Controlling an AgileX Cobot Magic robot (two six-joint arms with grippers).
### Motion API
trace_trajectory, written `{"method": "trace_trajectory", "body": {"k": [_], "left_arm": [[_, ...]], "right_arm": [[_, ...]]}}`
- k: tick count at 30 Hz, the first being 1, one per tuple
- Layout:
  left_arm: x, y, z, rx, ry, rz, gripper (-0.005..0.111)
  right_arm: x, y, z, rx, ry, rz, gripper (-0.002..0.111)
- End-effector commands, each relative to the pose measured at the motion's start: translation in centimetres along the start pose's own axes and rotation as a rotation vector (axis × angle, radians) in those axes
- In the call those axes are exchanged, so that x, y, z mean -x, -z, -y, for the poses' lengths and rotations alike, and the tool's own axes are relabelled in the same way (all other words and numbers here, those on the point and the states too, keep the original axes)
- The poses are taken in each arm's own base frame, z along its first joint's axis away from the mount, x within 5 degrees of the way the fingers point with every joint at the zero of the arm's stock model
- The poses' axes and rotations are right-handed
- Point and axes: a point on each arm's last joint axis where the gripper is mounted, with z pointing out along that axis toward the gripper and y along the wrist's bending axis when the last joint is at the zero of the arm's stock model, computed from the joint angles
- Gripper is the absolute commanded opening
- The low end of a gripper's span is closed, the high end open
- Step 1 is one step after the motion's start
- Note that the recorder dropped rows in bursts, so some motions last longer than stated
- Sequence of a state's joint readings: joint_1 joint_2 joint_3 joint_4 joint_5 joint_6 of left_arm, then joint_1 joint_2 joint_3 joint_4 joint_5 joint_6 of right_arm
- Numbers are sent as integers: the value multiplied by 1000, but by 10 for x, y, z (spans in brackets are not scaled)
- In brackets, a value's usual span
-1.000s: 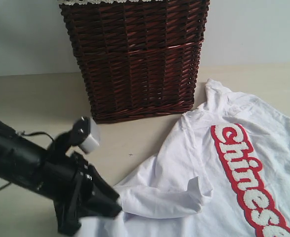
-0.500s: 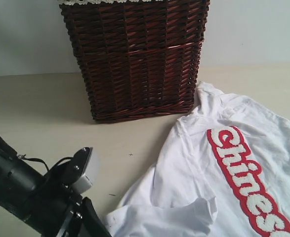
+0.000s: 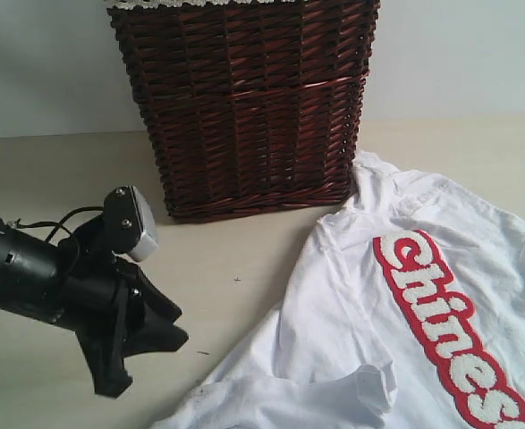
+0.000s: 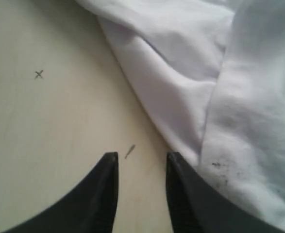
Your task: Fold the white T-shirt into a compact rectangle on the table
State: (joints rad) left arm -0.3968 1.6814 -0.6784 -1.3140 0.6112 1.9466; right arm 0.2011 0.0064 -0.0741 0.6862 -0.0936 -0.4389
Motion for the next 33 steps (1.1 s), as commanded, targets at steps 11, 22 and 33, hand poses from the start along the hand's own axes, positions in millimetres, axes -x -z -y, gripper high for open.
{"method": "trace_trajectory", "body": {"k": [11,22,33], "left_arm": [[-20,-17,21,-326,-143,-56,34],[-24,-26,19,-314,-227,-95,34],[-23,-36,22,-298,-219,-107,34]], "right_arm": [[-2,1,1,-9,12,6,5],[-2,1,1,-9,12,6,5],[-2,1,1,-9,12,6,5]]}}
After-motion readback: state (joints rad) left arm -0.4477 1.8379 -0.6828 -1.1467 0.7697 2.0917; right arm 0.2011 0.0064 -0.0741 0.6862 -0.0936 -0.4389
